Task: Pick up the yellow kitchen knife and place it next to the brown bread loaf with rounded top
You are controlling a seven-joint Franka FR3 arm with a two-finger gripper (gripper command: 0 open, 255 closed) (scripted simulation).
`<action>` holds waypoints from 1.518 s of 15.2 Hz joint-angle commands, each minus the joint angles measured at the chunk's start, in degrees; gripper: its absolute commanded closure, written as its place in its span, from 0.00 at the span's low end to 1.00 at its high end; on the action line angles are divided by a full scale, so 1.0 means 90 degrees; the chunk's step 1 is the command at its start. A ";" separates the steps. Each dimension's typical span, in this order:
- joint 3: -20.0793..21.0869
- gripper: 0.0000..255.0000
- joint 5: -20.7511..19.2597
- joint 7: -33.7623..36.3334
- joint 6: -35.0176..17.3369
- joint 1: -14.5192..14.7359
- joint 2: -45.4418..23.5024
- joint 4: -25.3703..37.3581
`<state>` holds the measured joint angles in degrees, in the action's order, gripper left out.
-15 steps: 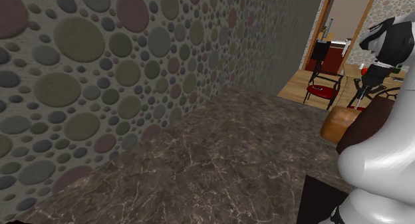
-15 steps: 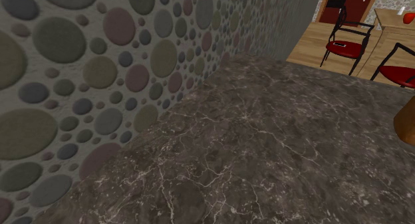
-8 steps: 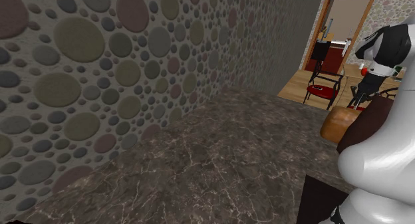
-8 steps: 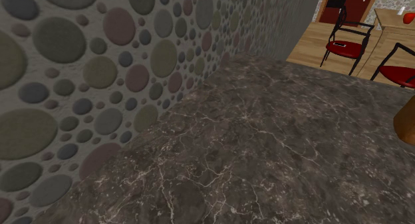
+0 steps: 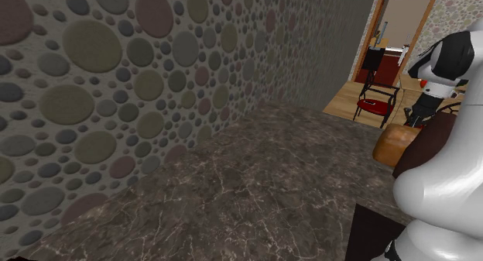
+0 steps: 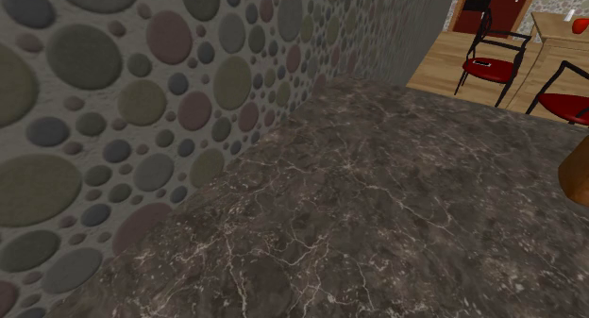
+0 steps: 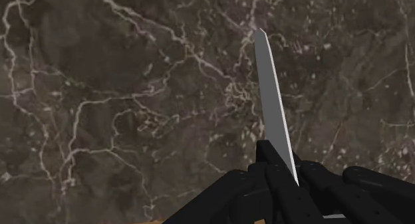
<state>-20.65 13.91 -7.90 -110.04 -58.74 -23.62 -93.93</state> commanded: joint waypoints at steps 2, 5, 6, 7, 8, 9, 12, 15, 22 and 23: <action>0.0018 1.00 0.0043 -0.0054 -0.0215 -0.0010 -0.0102 -0.0170; 0.0041 1.00 0.0094 -0.0099 -0.0421 -0.0019 -0.0206 -0.0282; 0.0049 1.00 0.0111 -0.0113 -0.0484 -0.0022 -0.0240 -0.0313; 0.0049 1.00 0.0111 -0.0113 -0.0484 -0.0022 -0.0240 -0.0314; 0.0049 1.00 0.0111 -0.0113 -0.0484 -0.0022 -0.0240 -0.0313; 0.0049 1.00 0.0111 -0.0113 -0.0484 -0.0022 -0.0240 -0.0313; 0.0048 1.00 0.0111 -0.0114 -0.0484 -0.0022 -0.0240 -0.0313; 0.0048 0.00 0.0111 -0.0114 -0.0484 -0.0022 -0.0240 -0.0314; 0.0009 0.00 0.0040 -0.0065 -0.0109 -0.0039 -0.0125 -0.0045; -0.0008 0.00 0.0010 -0.0043 0.0083 -0.0052 -0.0079 0.0105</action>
